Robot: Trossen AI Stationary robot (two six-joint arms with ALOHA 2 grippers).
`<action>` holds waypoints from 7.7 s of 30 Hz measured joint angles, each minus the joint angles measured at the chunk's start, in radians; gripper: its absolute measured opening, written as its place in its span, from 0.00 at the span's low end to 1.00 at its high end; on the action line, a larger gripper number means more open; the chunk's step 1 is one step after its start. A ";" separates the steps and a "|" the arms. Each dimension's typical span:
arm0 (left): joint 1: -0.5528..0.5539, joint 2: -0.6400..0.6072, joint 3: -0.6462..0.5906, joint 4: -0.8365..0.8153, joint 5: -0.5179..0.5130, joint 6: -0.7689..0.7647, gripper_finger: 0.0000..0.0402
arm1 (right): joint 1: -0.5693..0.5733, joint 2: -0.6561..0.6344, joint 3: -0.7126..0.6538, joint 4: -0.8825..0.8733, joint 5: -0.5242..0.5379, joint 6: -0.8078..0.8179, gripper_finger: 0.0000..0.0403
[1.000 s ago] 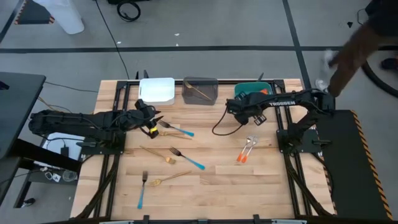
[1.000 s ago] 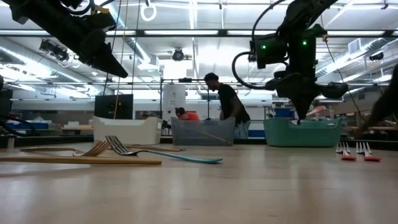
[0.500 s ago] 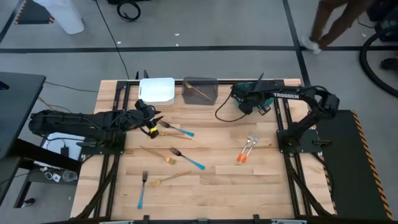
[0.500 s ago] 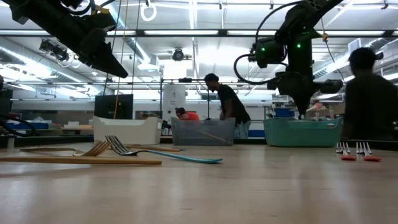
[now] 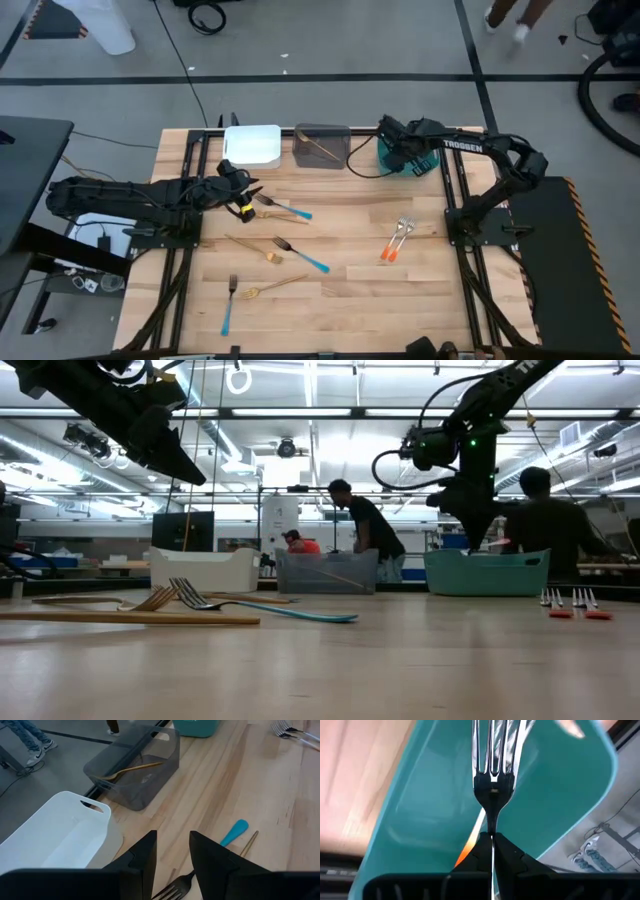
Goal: Sort silverware by color (type)
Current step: Put the top orange fork into the green bin, then put the middle blue fork into the white bin
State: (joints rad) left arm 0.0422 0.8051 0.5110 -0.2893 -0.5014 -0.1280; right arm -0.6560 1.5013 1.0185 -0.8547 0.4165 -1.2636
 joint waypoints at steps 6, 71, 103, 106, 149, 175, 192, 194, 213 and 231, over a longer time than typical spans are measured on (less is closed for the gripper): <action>0.000 0.000 0.000 0.000 0.001 0.000 0.31 | -0.035 0.000 -0.002 0.028 -0.101 0.006 0.02; -0.161 0.121 0.000 -0.059 0.239 -0.125 0.31 | 0.381 0.001 0.176 0.158 -0.209 1.093 0.30; -0.253 0.493 0.099 0.077 0.288 -0.117 0.31 | 0.729 0.078 0.175 0.265 -0.041 1.530 0.26; -0.265 0.536 0.151 0.077 0.287 -0.075 0.31 | 0.743 0.084 0.158 0.247 -0.044 1.534 0.26; -0.246 0.986 0.517 -0.081 0.469 0.205 0.31 | 0.943 0.084 0.017 0.300 0.220 1.847 0.26; -0.241 1.045 0.520 -0.110 0.443 0.292 0.04 | 0.950 0.083 -0.131 0.548 0.190 1.800 0.26; -0.230 0.979 0.582 -0.342 0.157 0.253 0.04 | 0.950 0.083 -0.131 0.559 0.195 1.778 0.26; -0.228 0.961 0.589 -0.403 0.106 0.243 0.04 | 0.951 0.083 -0.130 0.559 0.198 1.776 0.26; -0.064 0.679 0.582 -0.547 -0.030 0.215 0.04 | 0.971 0.083 -0.130 0.585 0.218 1.757 0.26; 0.347 0.537 0.394 -0.274 -0.038 0.275 0.05 | 0.993 0.084 -0.130 0.674 0.204 1.678 0.26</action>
State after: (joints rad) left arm 0.3888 1.3418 0.9055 -0.5631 -0.5396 0.1473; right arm 0.3375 1.5852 0.8886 -0.1811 0.6203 0.4146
